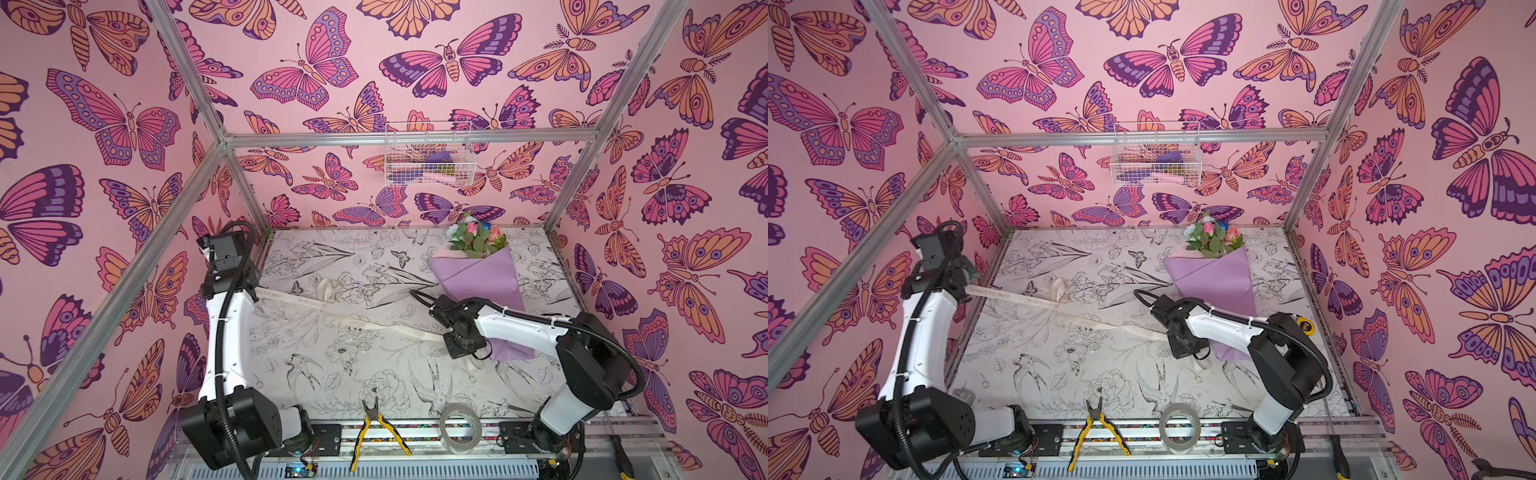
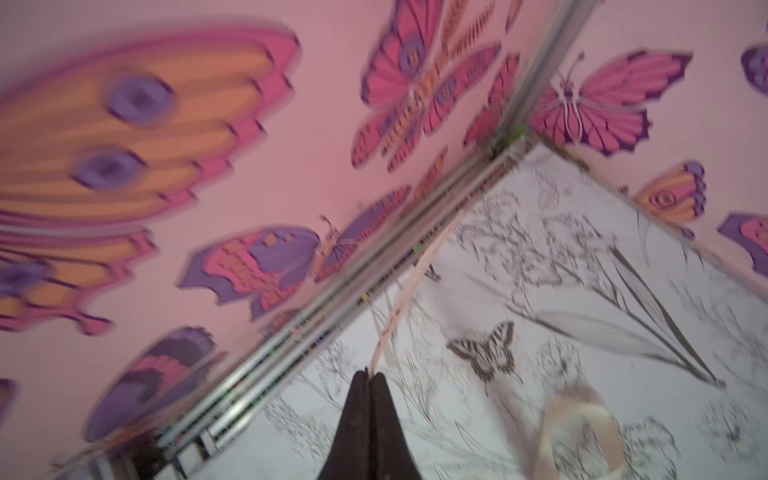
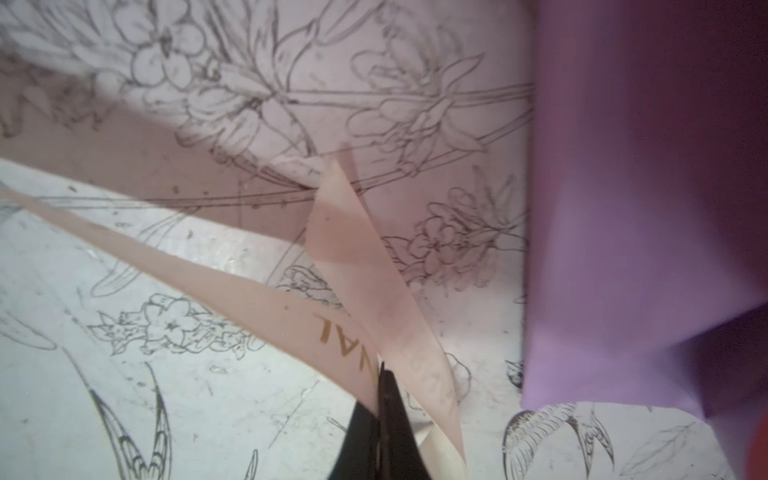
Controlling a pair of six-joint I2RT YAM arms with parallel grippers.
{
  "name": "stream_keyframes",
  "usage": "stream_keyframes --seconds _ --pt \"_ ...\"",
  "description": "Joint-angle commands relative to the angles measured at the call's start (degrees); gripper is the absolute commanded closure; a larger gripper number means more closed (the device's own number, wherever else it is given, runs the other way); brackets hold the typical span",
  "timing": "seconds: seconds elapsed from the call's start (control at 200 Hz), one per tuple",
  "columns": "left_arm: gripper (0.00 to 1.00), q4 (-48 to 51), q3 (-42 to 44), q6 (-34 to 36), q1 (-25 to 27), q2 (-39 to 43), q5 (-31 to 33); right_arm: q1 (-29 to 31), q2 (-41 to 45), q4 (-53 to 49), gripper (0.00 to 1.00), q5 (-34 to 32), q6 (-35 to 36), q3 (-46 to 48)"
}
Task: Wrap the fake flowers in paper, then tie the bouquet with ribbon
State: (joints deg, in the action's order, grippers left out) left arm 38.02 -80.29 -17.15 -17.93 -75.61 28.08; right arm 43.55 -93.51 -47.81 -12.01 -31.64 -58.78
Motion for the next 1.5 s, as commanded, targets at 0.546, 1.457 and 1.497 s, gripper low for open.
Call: stream_keyframes --seconds 0.546,1.457,1.497 --pt "0.16 0.9 -4.9 2.1 -0.9 -8.0 -4.6 -2.0 9.6 -8.2 0.43 8.7 -3.1 -0.4" --pt "0.01 -32.8 -8.2 -29.3 55.5 -38.7 -45.2 -49.9 2.3 3.4 0.05 12.8 14.5 -15.9" --pt "0.01 -32.8 -10.2 -29.6 56.4 -41.7 -45.8 -51.3 -0.6 2.9 0.05 14.3 14.7 -17.3"
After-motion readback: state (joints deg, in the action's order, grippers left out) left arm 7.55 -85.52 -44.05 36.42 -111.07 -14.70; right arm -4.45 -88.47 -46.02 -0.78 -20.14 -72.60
